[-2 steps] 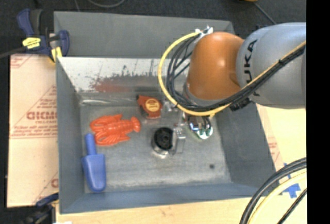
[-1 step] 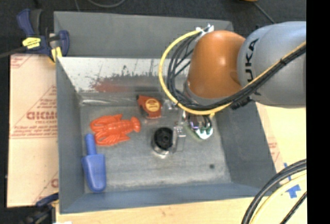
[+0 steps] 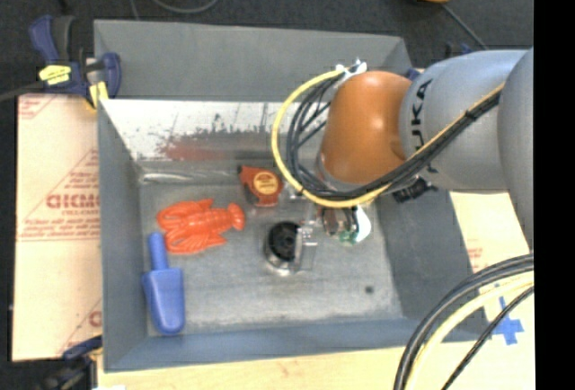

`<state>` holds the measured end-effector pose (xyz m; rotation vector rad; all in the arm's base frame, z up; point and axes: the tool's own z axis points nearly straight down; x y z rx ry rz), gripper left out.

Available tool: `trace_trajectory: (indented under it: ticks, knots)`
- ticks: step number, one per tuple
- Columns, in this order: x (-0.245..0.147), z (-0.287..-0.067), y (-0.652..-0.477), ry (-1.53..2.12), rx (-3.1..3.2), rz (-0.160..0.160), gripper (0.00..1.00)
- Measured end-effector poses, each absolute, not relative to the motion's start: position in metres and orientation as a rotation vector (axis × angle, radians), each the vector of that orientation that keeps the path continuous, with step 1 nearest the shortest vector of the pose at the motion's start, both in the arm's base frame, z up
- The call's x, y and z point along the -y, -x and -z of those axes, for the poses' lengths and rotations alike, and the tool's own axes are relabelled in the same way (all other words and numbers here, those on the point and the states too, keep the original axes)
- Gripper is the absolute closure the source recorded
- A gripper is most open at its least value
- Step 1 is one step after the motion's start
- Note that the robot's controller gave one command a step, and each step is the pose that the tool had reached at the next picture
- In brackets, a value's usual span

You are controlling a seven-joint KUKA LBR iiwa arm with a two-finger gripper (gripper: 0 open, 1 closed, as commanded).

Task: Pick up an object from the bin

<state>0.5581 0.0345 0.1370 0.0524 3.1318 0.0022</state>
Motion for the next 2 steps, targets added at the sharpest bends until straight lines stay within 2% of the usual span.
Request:
trace_trajectory:
  ticks: [1,2]
  knots:
    - [-0.035,-0.110,-0.567,-0.231,-3.133,-0.001,0.00]
    - [-0.032,-0.084,-0.585,-0.227,-3.124,-0.001,0.00]
